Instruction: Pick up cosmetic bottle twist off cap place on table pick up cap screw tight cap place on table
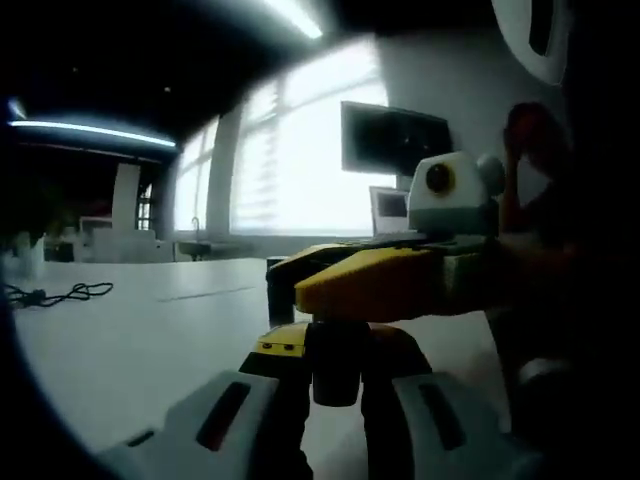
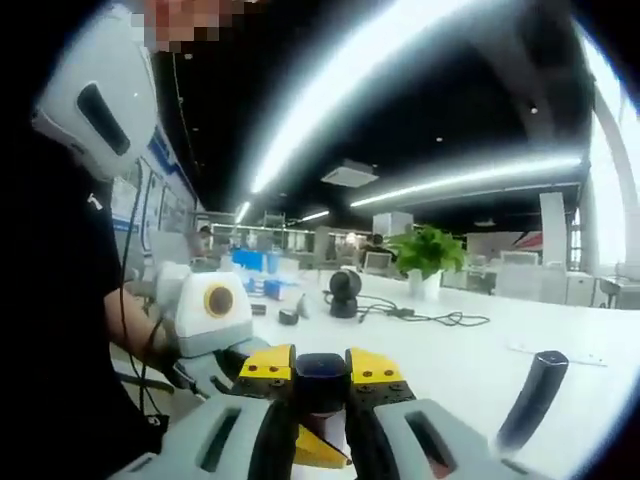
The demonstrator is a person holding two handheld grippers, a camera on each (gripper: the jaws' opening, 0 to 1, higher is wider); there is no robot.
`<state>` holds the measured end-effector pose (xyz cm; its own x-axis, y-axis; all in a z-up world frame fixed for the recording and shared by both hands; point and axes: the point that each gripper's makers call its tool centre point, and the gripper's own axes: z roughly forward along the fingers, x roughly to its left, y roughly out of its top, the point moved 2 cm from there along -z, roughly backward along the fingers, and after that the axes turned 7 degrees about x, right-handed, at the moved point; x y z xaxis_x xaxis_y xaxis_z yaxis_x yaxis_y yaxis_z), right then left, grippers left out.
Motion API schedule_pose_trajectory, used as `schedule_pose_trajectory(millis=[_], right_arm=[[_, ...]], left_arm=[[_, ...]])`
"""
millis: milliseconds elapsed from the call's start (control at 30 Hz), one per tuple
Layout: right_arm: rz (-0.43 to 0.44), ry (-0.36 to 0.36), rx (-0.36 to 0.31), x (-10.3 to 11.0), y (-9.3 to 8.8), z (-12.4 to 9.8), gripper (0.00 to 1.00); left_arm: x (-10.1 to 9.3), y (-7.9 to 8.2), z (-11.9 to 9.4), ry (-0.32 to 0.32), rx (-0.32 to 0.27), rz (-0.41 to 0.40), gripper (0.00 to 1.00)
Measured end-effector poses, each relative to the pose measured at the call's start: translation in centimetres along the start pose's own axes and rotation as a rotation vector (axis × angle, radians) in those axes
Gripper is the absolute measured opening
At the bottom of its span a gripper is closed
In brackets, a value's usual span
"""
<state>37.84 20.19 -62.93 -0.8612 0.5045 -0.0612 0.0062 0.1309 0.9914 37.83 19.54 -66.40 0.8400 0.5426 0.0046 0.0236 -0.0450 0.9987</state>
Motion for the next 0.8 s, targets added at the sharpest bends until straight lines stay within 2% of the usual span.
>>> schedule_pose_trajectory(millis=[167, 333, 433, 800], right_arm=[[-0.003, -0.036, 0.004, -0.3, 0.0, 0.1, 0.11], [-0.007, -0.074, 0.008, -0.5, 0.0, 0.1, 0.11], [-0.009, -0.111, 0.016, -0.7, 0.0, 0.3, 0.11], [0.006, -0.257, -0.002, -1.3, 0.3, 0.5, 0.11]], left_arm=[[0.3, 0.0, 0.2, 0.030, -0.014, -0.004, 0.08], [0.4, 0.1, 0.4, 0.050, -0.003, -0.004, 0.08], [0.5, 0.0, 0.6, 0.073, 0.016, -0.007, 0.08], [1.4, 0.5, 0.6, 0.150, -0.003, 0.030, 0.08]])
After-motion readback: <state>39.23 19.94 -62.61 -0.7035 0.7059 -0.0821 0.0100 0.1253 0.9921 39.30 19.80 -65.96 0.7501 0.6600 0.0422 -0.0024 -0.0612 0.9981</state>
